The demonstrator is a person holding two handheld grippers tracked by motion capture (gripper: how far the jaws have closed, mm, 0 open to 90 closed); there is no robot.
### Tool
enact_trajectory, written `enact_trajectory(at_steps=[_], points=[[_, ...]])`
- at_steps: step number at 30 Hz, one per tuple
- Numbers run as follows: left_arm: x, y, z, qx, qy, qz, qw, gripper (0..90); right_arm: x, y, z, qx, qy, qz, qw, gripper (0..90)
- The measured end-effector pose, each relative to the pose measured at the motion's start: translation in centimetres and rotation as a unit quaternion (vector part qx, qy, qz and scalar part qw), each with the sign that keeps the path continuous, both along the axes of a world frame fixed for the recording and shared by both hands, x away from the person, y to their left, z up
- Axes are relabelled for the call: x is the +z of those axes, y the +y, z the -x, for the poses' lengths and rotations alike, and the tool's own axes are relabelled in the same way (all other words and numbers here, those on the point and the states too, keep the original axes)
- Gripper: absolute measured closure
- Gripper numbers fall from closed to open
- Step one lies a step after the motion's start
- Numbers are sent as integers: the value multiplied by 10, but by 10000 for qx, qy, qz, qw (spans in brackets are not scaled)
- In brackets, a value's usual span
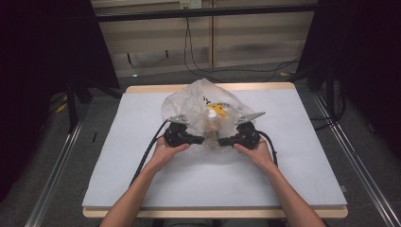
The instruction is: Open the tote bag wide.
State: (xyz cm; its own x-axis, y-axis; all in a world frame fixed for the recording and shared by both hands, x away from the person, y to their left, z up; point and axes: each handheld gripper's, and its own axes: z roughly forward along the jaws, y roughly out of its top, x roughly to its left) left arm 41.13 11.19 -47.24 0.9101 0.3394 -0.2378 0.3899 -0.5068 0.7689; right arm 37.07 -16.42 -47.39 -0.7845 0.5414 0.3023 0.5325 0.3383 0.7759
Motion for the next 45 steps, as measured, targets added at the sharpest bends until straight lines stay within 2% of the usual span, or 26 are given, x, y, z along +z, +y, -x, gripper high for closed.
enact_trajectory(at_steps=[2, 4, 5, 6, 7, 9, 11, 13, 15, 16, 17, 18, 19, 20, 21, 27, 32, 35, 40, 45], points=[[-6, 0, -2, 7, 110, -44, 9999, 900, -6, 1, -1, 22, 71, 26, 10000, 900], [-9, 2, -5, 55, -88, -266, 9996, 900, -9, 2, 0, 14, 99, 189, 9998, 900], [-10, 3, -6, 66, -84, -344, 9994, 900, -11, 2, -1, 33, 127, 240, 9996, 900], [-14, 2, -6, 80, 95, -260, 9996, 900, -13, 1, -1, 52, 153, 283, 9995, 900], [-15, 3, -7, 30, 126, -394, 9991, 900, -14, 1, -1, 43, 167, 378, 9991, 900], [-16, 4, -7, 44, 136, -379, 9992, 900, -17, -2, -2, -1, 266, 503, 9984, 900], [-16, 5, -8, 9, 66, -419, 9991, 900, -18, -5, -2, -24, 306, 484, 9984, 900], [-17, 4, -6, 36, 89, -361, 9993, 900, -18, -5, 0, -29, 264, 523, 9983, 900], [-15, 5, -5, 14, 38, -476, 9989, 900, -17, -5, 1, -35, 262, 554, 9981, 900], [-14, 6, -1, 127, 103, -477, 9987, 900, -16, -5, 2, -11, 223, 530, 9983, 900], [-13, 7, -2, 39, -18, -461, 9989, 900, -15, -6, 3, 35, 175, 453, 9988, 900], [-11, 8, 2, 131, 59, -362, 9992, 900, -12, -7, 5, 56, 145, 324, 9994, 900], [-8, 10, 2, 67, -1, -317, 9995, 900, -7, -8, 8, 59, 112, 279, 9995, 900], [-4, 12, 6, 126, 84, -168, 9997, 900, -2, -9, 11, 51, 51, 285, 9996, 900], [0, 15, 8, 147, 85, -56, 9998, 900, 4, -12, 13, 43, 9, 220, 9997, 900], [25, 29, 28, 46, -221, 138, 9997, 900, 34, -25, 28, -98, -311, -169, 9993, 900], [43, 36, 45, -43, -364, 370, 9986, 900, 54, -31, 37, -148, -542, -289, 9980, 900], [51, 39, 54, -132, -467, 430, 9979, 900, 67, -37, 43, -186, -663, -423, 9967, 900], [70, 39, 69, -263, -637, 697, 9952, 900, 89, -38, 51, -142, -875, -558, 9945, 900], [89, 37, 73, -394, -762, 988, 9914, 900, 106, -38, 50, -193, -1063, -613, 9923, 900]])
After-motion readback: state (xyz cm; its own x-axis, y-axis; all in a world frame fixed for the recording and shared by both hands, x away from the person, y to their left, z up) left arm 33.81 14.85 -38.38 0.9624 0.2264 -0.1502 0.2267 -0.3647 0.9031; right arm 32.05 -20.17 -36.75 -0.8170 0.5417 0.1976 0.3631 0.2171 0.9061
